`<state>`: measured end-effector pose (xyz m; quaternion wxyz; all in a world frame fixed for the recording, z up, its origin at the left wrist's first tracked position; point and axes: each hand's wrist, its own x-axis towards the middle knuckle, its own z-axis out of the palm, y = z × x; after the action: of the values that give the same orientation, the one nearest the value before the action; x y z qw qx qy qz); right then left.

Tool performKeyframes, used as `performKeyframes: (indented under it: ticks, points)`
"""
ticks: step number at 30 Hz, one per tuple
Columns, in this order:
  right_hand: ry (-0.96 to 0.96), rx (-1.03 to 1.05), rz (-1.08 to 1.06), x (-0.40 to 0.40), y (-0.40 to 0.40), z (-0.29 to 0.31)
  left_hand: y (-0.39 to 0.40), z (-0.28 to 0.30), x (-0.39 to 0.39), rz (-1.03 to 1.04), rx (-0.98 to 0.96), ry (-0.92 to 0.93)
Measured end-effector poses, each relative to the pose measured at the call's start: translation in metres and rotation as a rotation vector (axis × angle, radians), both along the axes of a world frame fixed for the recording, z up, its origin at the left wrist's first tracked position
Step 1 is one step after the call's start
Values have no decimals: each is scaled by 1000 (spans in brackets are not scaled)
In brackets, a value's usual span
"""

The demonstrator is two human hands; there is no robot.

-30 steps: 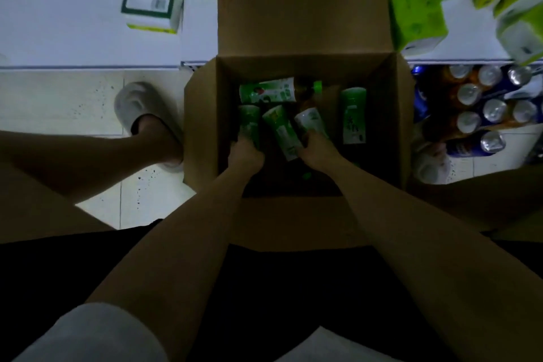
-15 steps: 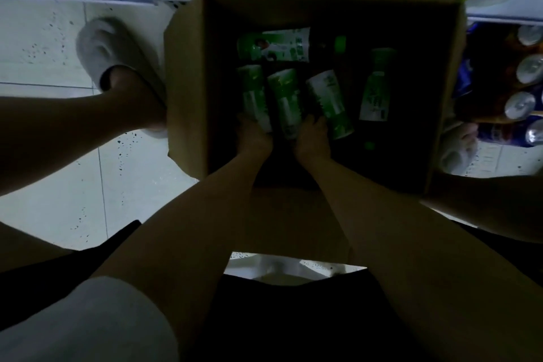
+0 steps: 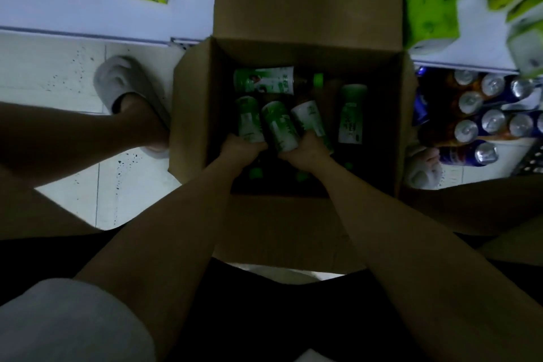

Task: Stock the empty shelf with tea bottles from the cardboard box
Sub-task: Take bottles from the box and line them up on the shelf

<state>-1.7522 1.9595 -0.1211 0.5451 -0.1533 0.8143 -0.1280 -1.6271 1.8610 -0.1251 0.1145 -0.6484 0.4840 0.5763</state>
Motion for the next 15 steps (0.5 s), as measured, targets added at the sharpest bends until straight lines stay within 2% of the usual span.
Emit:
performKeyframes:
  ticks: [3, 6, 9, 11, 15]
  points:
    - [-144, 53, -65, -6, -7, 28, -6, 20, -1, -148, -21, -102]
    - [-285, 123, -152, -10, -8, 53, -14, 37, -1, -270, -17, -53]
    - [-316, 189, -180, -7, 8, 56, -11, 42, 2, -333, 3, -38]
    - [-331, 197, -289, -4, 22, 50, -5, 43, 0, -285, 6, -13]
    - [-394, 144, -487, -9, 33, 43, -4, 54, -6, 19, 146, 72]
